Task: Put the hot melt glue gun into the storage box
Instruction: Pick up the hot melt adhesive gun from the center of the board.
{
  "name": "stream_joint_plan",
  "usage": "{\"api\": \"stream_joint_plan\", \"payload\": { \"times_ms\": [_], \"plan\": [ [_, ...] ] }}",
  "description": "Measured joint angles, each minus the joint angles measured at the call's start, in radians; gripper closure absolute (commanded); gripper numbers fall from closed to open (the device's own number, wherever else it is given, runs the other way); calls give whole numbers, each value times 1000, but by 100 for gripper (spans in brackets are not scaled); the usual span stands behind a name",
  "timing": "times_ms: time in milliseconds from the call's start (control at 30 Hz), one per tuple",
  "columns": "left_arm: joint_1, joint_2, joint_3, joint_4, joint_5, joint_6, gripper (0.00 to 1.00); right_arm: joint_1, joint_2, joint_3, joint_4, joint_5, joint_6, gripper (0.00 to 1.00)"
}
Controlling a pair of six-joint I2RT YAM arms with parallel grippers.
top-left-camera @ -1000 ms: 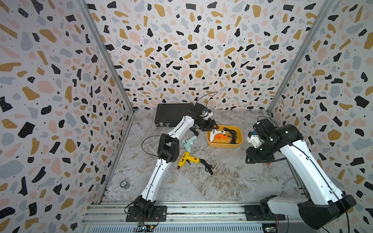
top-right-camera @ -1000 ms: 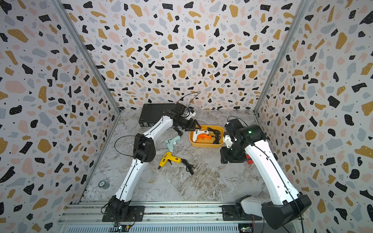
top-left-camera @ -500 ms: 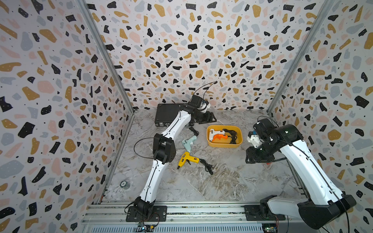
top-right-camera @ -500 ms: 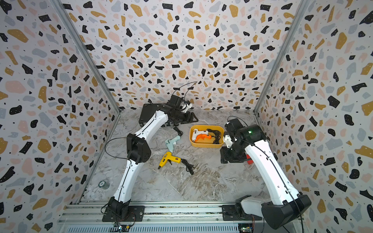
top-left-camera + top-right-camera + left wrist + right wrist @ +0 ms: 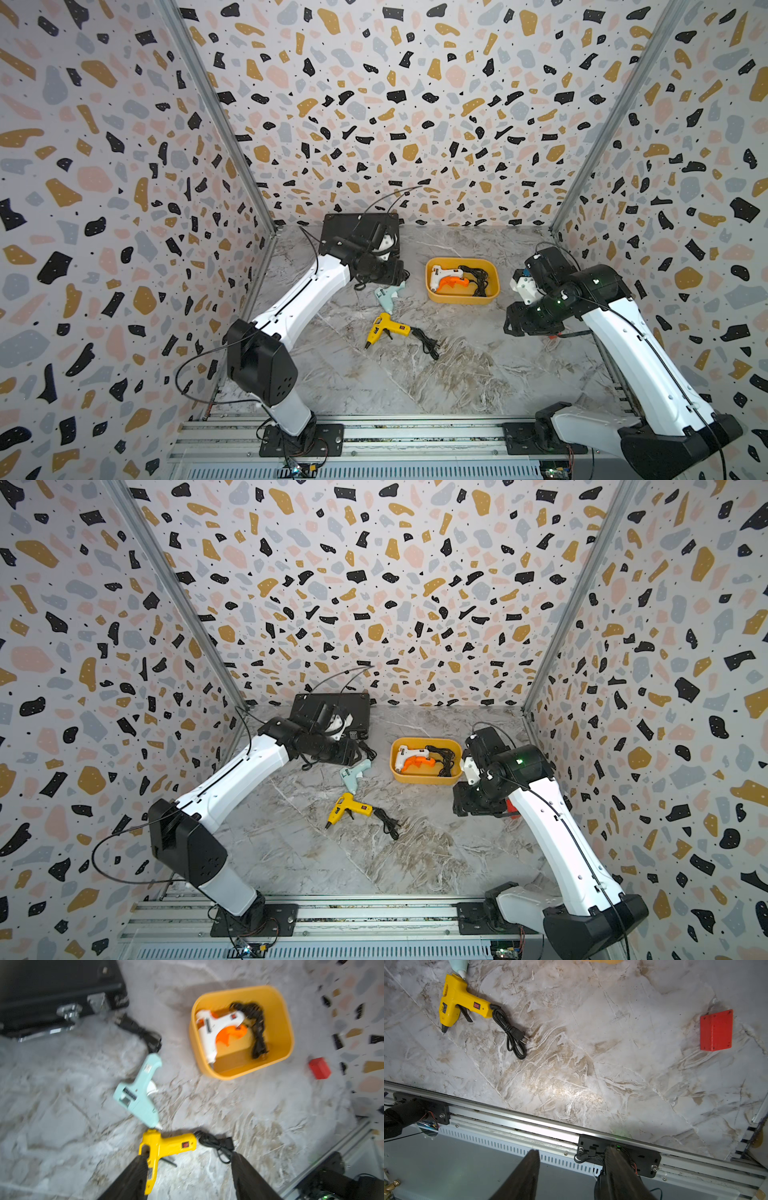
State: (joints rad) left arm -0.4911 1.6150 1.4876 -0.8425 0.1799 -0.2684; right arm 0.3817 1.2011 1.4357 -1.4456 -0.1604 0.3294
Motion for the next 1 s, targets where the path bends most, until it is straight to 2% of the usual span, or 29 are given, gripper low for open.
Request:
{"api": "stream_joint_plan", "payload": {
  "times_ms": [133, 300, 600, 1000],
  "plan": [
    [0, -33, -188, -36, -58, 15, 30, 0, 0, -29, 30, -13, 7, 44],
    [0, -33, -290, -52, -95, 52, 26, 0, -1, -33, 48, -29, 11, 44],
    [0, -21, -352, -31, -85, 128, 24, 0, -7, -53, 52, -38, 15, 44],
    [0, 84, -358, 43, -89, 209, 32, 0, -9, -53, 52, -37, 21, 44]
  ]
}}
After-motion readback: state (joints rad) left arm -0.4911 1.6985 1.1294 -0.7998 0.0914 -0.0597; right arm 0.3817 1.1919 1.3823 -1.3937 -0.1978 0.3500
